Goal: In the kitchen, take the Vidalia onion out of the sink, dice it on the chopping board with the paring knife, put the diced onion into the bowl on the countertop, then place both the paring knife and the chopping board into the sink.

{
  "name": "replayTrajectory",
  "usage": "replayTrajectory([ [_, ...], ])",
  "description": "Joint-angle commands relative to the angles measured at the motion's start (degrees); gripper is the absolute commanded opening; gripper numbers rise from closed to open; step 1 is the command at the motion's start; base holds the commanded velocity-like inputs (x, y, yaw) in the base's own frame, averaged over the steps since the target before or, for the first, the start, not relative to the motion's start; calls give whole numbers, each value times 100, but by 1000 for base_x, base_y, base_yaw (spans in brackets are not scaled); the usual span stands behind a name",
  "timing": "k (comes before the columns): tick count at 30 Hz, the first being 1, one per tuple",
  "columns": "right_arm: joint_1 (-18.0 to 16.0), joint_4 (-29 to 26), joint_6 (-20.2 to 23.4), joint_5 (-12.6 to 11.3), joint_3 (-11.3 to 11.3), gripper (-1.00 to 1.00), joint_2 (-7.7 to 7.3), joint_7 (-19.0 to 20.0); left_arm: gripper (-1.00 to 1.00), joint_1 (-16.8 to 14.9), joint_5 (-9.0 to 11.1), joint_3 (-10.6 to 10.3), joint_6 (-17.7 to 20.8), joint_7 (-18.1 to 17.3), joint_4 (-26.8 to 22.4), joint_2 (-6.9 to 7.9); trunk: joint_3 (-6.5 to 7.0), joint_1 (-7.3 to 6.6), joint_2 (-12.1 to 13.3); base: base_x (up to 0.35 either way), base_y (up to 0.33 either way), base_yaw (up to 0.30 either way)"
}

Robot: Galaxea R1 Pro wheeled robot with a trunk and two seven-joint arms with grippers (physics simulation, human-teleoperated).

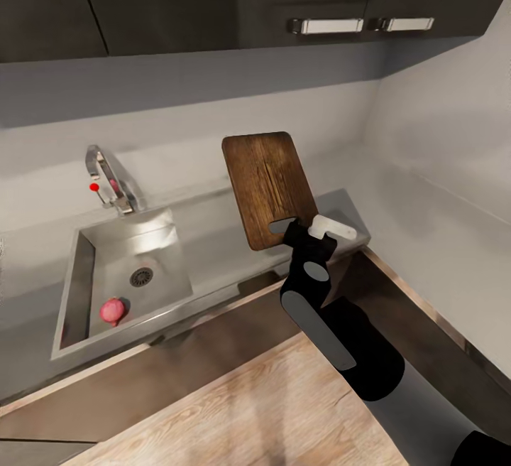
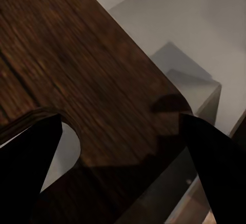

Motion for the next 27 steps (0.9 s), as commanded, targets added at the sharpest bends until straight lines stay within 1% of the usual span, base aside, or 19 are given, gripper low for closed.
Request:
replayTrajectory([
  [1, -8, -5, 61, -19, 5, -100, 0, -37, 100, 4, 5, -3, 1, 5, -117, -2, 0, 4, -10, 0, 0, 67],
  [3, -8, -4, 63, -19, 5, -100, 0, -37, 100, 4, 9, -9, 15, 6, -295, -2, 18, 4, -10, 0, 0, 73],
  [5, -8, -4, 69, -19, 5, -100, 0, -37, 100, 4, 11, -14, 55, 7, -393, -44, 37, 4, -10, 0, 0, 81],
  [8, -8, -4, 70, -17, 5, -100, 0, -41, 100, 4, 5, -16, 321, 7, -412, -123, 64, 4, -10, 0, 0, 93],
  [9, -8, -4, 71, -13, 5, -100, 0, -44, 100, 4, 4, -16, 522, 7, -416, -140, 73, 4, -10, 0, 0, 99],
  [11, -8, -3, 76, -11, 5, -100, 0, -45, 100, 4, 4, -16, 712, 7, -417, -142, 91, 4, -10, 0, 0, 104],
  [13, -8, -3, 78, -11, 5, -100, 0, -45, 100, 4, 3, -16, 803, 7, -415, -143, 110, 4, -10, 0, 0, 116],
  [20, -8, 4, 80, -7, 5, -100, 0, -46, 100, 4, 3, -9, 888, 0, -197, -143, 170, 4, -10, 0, 0, 164],
  [27, -8, 51, 117, 7, 14, -100, -10, -53, 100, 4, 3, -8, 892, -2, -141, -145, 223, 4, -10, 0, 0, 177],
])
